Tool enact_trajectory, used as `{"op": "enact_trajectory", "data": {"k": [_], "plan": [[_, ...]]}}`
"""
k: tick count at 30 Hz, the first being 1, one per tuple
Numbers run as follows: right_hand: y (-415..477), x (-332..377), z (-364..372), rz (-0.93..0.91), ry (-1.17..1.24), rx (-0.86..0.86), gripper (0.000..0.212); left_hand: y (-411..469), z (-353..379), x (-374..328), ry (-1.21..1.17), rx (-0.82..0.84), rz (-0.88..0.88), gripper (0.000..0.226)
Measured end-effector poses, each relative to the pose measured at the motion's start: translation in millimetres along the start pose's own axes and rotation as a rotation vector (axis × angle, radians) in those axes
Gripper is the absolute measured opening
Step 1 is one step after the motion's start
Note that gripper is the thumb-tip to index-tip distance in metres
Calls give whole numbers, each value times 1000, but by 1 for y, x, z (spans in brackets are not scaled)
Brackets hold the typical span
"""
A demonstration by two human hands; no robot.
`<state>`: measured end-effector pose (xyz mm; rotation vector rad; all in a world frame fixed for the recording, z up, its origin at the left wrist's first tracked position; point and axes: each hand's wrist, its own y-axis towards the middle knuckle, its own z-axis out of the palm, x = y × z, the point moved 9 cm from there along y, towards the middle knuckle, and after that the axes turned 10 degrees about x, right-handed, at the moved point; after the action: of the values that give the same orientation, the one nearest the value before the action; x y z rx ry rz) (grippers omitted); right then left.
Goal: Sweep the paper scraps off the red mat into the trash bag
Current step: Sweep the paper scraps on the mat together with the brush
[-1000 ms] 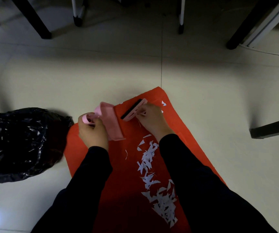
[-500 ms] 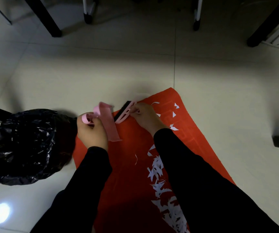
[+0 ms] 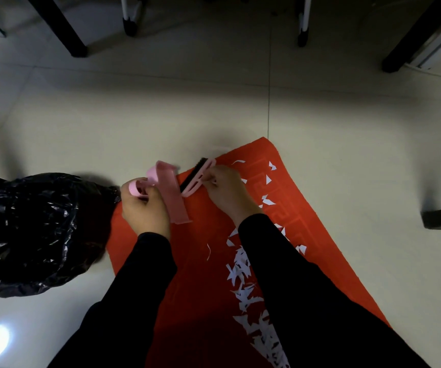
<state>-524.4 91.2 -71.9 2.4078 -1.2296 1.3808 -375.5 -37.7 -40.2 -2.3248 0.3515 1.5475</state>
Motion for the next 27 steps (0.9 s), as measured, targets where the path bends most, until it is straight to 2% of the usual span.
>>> {"op": "enact_trajectory", "data": {"k": [5, 9, 16, 23, 27], "plan": [[17, -10, 3, 52, 77, 33, 16, 3, -4, -2, -3, -22, 17, 16], [15, -23, -2, 118, 57, 21, 19, 4, 1, -1, -3, -6, 3, 11], [-16, -20, -25, 142, -32, -82, 22, 1, 10, -1, -28, 5, 6, 12], [-15, -5, -39, 80, 17, -139, 20, 2, 14, -3, -47, 5, -8, 12], [3, -7, -23, 49, 45, -88, 21, 4, 11, 0, -38, 7, -4, 12]]}}
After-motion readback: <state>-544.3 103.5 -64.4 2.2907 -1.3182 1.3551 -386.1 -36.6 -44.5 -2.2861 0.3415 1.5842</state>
